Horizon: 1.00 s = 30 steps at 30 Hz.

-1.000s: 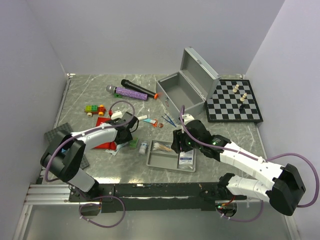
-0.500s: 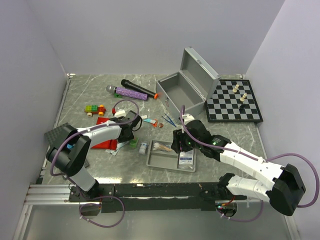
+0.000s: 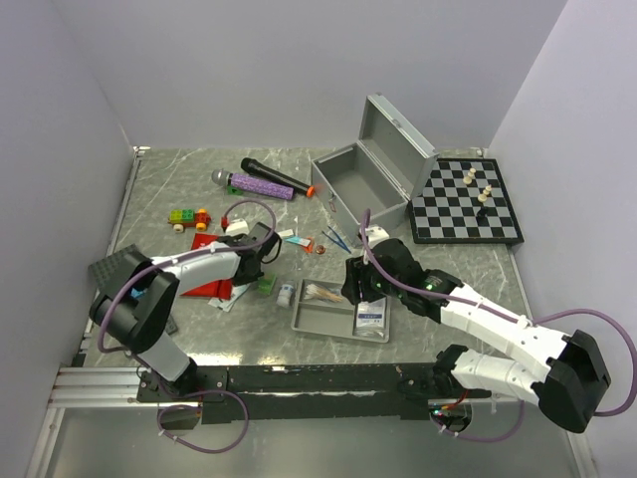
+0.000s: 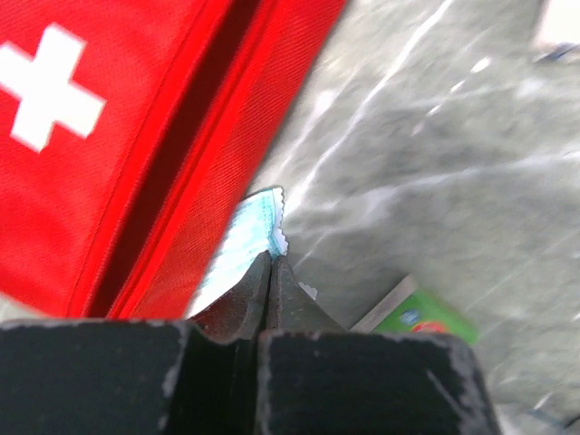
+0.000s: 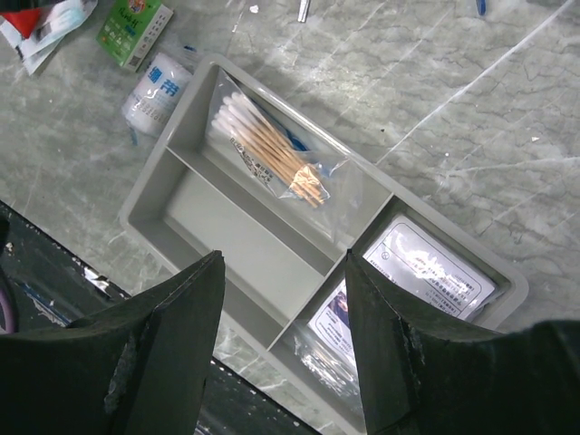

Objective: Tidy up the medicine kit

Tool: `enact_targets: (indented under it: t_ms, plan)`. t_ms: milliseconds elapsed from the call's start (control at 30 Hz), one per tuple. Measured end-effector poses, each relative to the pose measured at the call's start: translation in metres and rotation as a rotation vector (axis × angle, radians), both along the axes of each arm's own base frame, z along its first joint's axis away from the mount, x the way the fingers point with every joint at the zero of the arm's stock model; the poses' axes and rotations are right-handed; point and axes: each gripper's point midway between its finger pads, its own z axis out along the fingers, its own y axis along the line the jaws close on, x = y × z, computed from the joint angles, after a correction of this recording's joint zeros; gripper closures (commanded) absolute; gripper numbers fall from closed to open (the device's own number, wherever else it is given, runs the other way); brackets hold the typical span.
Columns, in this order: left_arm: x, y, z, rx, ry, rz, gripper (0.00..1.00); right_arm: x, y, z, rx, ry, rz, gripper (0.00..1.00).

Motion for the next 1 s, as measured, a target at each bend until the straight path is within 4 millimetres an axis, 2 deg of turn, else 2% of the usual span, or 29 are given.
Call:
enact_targets:
  t_ms: [133,267,367,433,500,567,633,800,1000]
  plan:
    - [-0.013,0.008,0.013,-0.003,0.007,0.005,0.99,-0.001,-0.001,0.003,0.005,-0.005,0.000,0.37]
    - [-0.011,0.005,0.057,-0.071,-0.092,0.001,0.99,-0.002,-0.002,0.005,0.009,-0.009,0.000,0.37]
    - [-0.004,-0.008,0.101,-0.140,-0.196,-0.024,0.99,-0.003,-0.003,0.004,0.005,-0.006,-0.001,0.37]
    - [-0.002,-0.026,0.126,-0.182,-0.253,-0.069,0.99,-0.003,-0.004,0.004,0.002,-0.005,-0.003,0.37]
    - [-0.008,-0.051,0.142,-0.216,-0.281,-0.146,0.99,-0.003,-0.005,0.004,-0.001,-0.008,-0.007,0.37]
    - [-0.017,-0.073,0.147,-0.232,-0.279,-0.222,0.99,-0.002,-0.007,0.005,-0.006,-0.013,-0.015,0.37]
    - [-0.032,-0.103,0.148,-0.238,-0.263,-0.330,0.99,-0.002,-0.011,0.008,-0.010,-0.023,-0.026,0.37]
    - [-0.070,-0.163,0.139,-0.229,-0.207,-0.542,0.99,-0.003,-0.022,0.018,-0.015,-0.061,-0.057,0.37]
    - [-0.096,-0.213,0.122,-0.191,-0.169,-0.689,0.99,-0.005,-0.036,0.032,-0.012,-0.109,-0.097,0.36]
